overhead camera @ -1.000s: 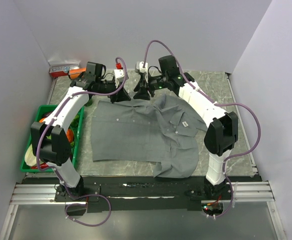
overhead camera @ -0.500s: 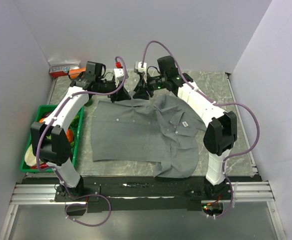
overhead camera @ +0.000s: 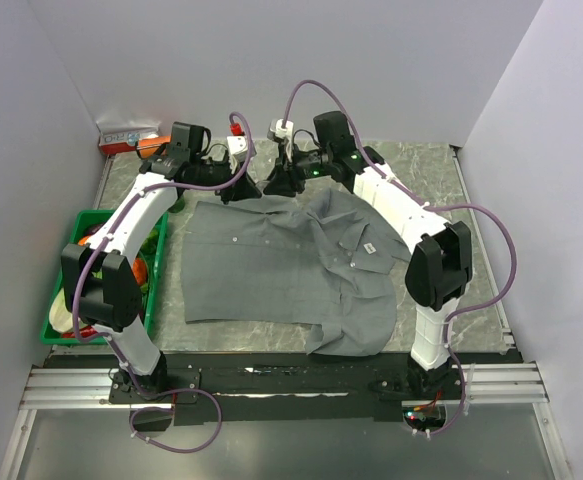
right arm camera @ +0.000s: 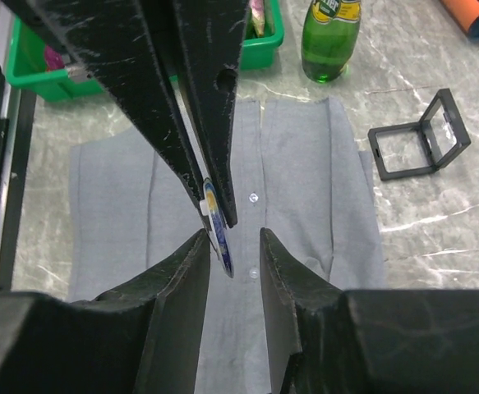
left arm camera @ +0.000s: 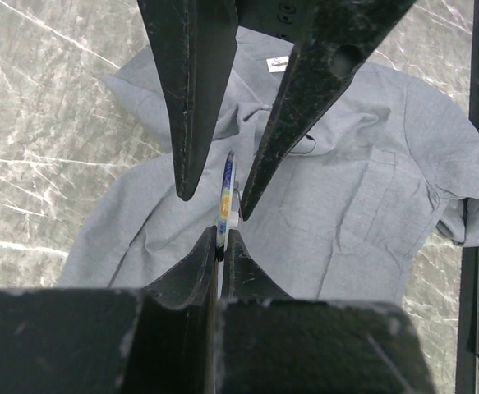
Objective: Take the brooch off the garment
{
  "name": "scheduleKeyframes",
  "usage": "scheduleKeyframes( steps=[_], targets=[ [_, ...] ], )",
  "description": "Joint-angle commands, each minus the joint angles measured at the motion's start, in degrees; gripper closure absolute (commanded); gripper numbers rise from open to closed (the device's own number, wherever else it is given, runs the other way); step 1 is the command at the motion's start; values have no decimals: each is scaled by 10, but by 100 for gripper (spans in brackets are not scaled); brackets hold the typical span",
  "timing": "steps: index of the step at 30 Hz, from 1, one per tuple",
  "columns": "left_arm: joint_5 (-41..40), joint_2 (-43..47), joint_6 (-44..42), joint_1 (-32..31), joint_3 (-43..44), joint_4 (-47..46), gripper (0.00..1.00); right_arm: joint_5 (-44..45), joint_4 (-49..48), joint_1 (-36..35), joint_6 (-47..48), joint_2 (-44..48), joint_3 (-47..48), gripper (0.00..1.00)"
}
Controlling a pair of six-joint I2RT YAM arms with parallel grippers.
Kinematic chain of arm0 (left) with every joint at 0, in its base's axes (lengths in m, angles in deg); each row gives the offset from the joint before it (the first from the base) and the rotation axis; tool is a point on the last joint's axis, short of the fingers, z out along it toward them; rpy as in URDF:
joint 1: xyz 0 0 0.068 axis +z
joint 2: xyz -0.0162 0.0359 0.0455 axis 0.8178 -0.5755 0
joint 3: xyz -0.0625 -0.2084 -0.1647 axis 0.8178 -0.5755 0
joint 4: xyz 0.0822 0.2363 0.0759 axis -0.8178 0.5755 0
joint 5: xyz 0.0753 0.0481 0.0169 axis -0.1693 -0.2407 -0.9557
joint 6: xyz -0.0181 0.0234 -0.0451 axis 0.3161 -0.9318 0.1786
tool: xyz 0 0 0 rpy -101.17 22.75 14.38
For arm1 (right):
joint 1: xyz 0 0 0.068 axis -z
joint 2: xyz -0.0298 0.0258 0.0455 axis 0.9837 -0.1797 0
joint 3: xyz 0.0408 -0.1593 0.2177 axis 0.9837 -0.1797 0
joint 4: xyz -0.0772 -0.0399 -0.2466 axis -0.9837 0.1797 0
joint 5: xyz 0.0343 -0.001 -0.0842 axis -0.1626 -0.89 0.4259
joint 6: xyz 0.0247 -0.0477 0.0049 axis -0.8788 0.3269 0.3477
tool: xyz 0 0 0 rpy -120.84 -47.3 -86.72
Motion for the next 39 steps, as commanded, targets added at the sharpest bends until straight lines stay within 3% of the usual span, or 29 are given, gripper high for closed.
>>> scheduleKeyframes(
  steps=[1, 11, 22, 30, 34, 39],
  targets=[
    [18, 30, -13, -3, 20, -6, 99, 27, -53, -4, -45, -13, 8, 63],
    [8, 36, -23, -5, 15, -1, 99, -5, -132, 26, -171, -15, -8, 65],
    [-3, 37, -18, -6, 11, -8, 99, -17, -158, 51, -211, -9, -29, 64],
    [-42, 36, 0, -6, -3, -34, 99, -106, -113, 53, -135, 32, -23, 44],
    [-91, 37, 9, -5, -11, -49, 99, -86, -53, 72, -60, 87, -57, 39],
    [-143, 26, -5, -3, -11, -44, 99, -31, -65, 133, -106, 119, -142, 31]
  ],
)
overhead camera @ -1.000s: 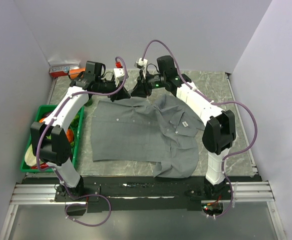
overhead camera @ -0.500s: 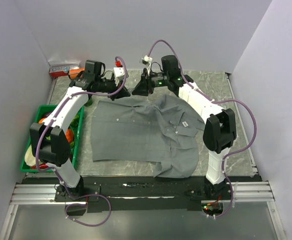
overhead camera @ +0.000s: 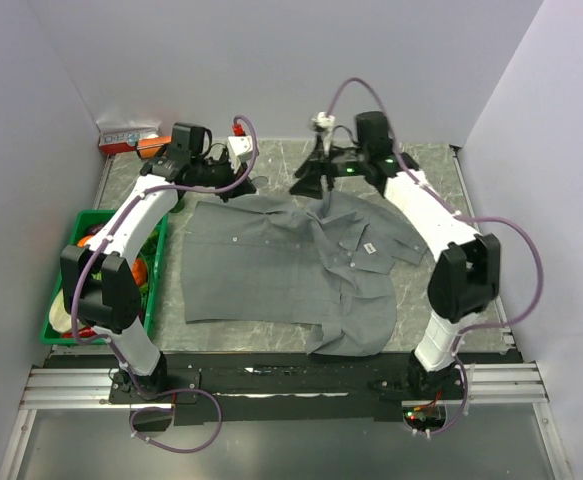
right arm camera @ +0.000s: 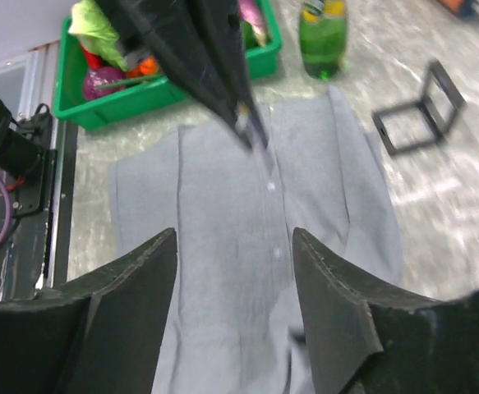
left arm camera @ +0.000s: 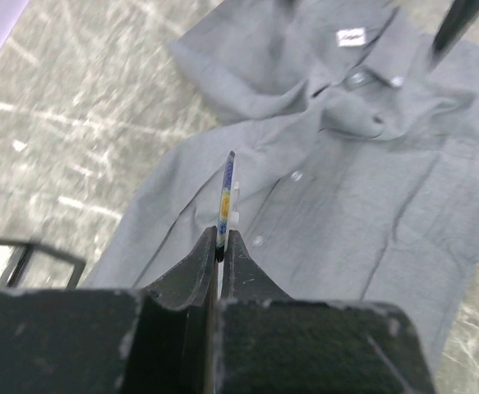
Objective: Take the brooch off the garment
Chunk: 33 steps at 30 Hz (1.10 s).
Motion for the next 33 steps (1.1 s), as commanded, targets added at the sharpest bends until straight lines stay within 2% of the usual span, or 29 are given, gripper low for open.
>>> scheduleKeyframes(
  steps=[1, 2, 3, 4, 8, 9, 11, 13, 18, 22, 25, 26, 27, 29, 33],
  targets=[
    [-57, 13, -17, 2, 10, 2, 99, 52, -5, 64, -38, 52, -67, 29],
    [-73, 2, -21, 2, 14, 9, 99, 78, -11, 83, -48, 53, -76, 26],
    [-83, -5, -24, 2, 20, 14, 99, 95, -7, 87, -53, 57, -85, 18],
    [-89, -12, -30, 3, 33, 22, 99, 120, 1, 88, -43, 62, -101, 14],
    [-126, -36, -27, 4, 54, 6, 99, 193, 18, 73, 3, 61, -136, 6],
    [-134, -38, -25, 5, 60, 1, 99, 226, 20, 61, 13, 58, -141, 5],
    [-138, -41, -16, 5, 64, -8, 99, 244, 24, 46, 76, 39, -152, 5],
    [-134, -39, -12, 5, 67, -9, 99, 308, 48, 19, 154, 6, -150, 6],
    [-139, -17, -14, 5, 32, -18, 99, 345, 110, 5, 237, -43, -132, 5],
    [-161, -1, -2, 5, -3, -44, 99, 400, 178, -5, 311, -74, -150, 10],
    [-172, -3, 13, 6, -9, -54, 99, 440, 256, -12, 361, -95, -165, 19],
    [-175, -5, 16, 6, -10, -57, 99, 441, 274, -9, 372, -100, -171, 27],
    [-178, -5, 17, 6, -12, -60, 99, 440, 293, -2, 388, -87, -188, 31],
    [-190, -8, 17, 6, -14, -64, 99, 461, 284, 4, 421, -65, -227, 33],
    [-223, -26, 16, 6, -9, -71, 99, 497, 267, 34, 547, -3, -323, 33]
  ],
)
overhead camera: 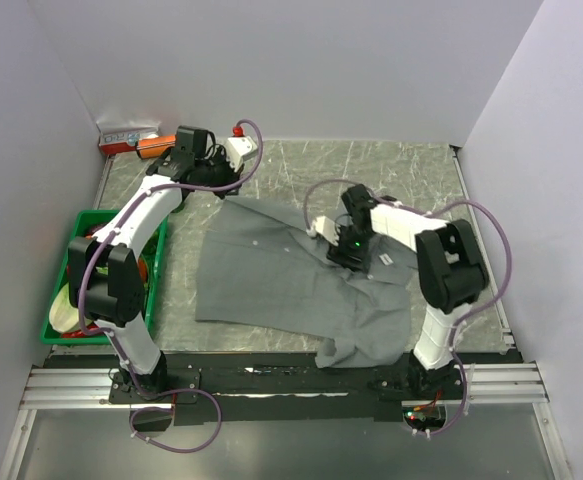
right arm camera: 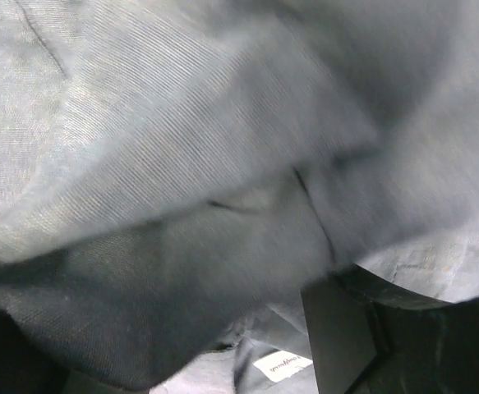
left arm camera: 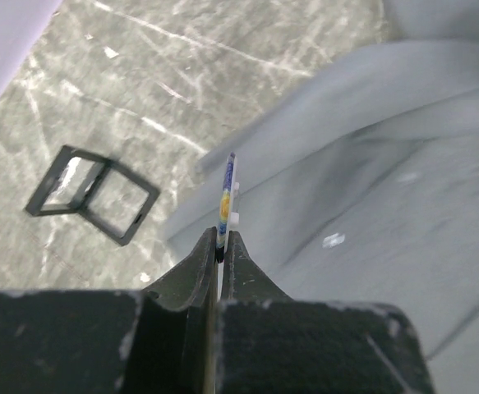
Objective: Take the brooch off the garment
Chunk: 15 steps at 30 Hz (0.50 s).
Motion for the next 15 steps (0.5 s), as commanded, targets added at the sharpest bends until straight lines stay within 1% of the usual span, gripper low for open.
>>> scheduleKeyframes(
  steps=[1, 3, 4, 5, 6, 7, 8, 9, 10, 12, 13, 15],
  targets=[
    [-48, -7, 12, 3, 8, -37, 99, 77, 44, 37, 153, 50, -92, 33],
    [-96, -24, 17, 3, 17, -65, 99, 67, 39, 49, 162, 61, -84, 29],
    [-114, -49, 14, 2, 24, -70, 99, 54, 55, 52, 158, 60, -68, 28],
    [-138, -67, 9, 0, 38, -67, 99, 40, 68, 55, 151, 60, -49, 26],
    [-175, -86, -6, -3, 73, -51, 99, 17, 78, 56, 130, 57, -9, 25],
    [-196, -125, -13, -3, 93, -41, 99, 9, 92, 57, 120, 57, 9, 22],
    [-212, -144, -20, -4, 125, -34, 99, -1, 99, 57, 112, 57, 27, 13],
    [-227, -160, -39, -3, 138, -26, 99, -12, 105, 57, 93, 64, 59, 1],
    [-252, -186, -50, -3, 147, -23, 99, -35, 108, 57, 84, 69, 73, 0],
    [-274, -207, -75, -3, 169, -19, 99, -59, 112, 57, 53, 85, 108, 0],
    [-292, -228, -82, -3, 177, -16, 99, -84, 111, 57, 40, 93, 117, 0],
    [-314, -245, -96, -3, 195, -16, 99, -102, 96, 56, -1, 110, 139, 0]
  ],
)
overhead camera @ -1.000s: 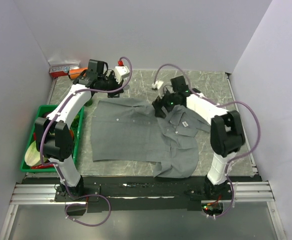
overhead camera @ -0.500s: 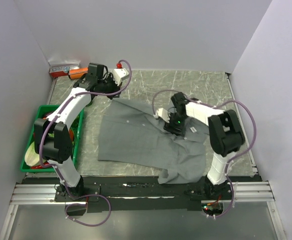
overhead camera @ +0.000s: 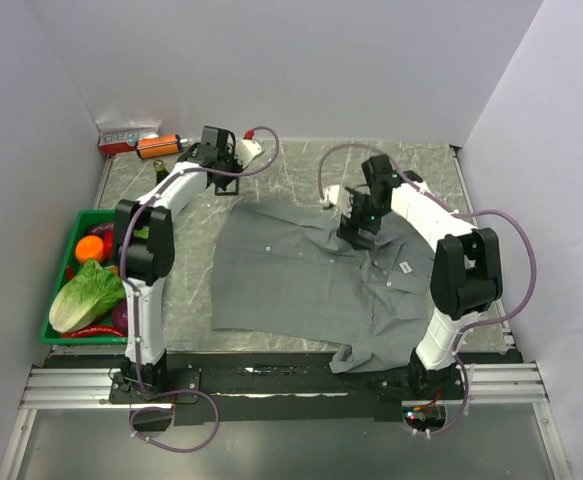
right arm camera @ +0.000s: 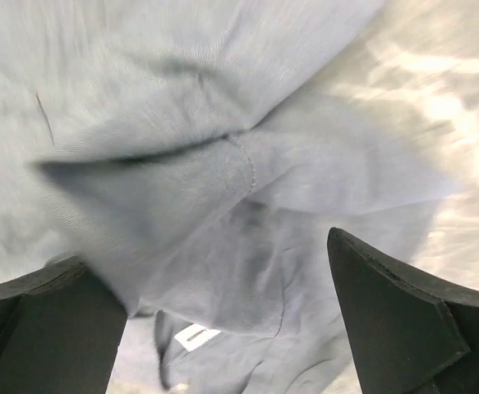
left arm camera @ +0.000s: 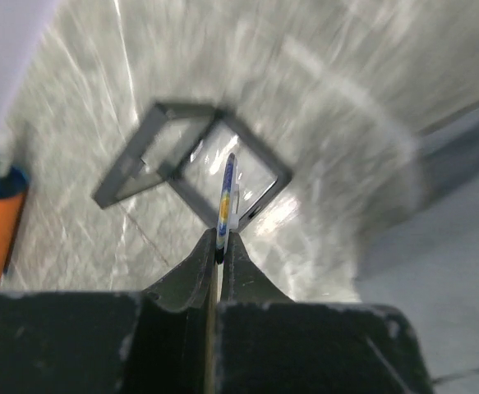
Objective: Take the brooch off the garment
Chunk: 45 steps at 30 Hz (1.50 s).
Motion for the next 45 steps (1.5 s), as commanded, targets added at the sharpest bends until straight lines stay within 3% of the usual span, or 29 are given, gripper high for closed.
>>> scheduleKeyframes(
  steps=[1, 7, 19, 35, 38, 45],
  targets=[
    [-100, -36, -51, -2, 48, 11, 99, -81, -2, 0, -85, 59, 55, 0],
    [-133, -60, -60, -7, 39, -34, 99, -67, -42, 0, -180, 85, 87, 0],
    [-164, -84, -76, -8, 7, -110, 99, -30, -40, -2, -168, 76, 63, 0],
    [-174, -129, -101, -8, 34, -115, 99, -22, -45, -5, -165, 46, 75, 0],
    [-174, -129, -100, -8, 34, -108, 96, -22, -46, -6, -165, 44, 75, 0],
    [-165, -119, -80, -8, 40, -84, 70, -24, -48, -7, -167, 36, 79, 0]
  ],
)
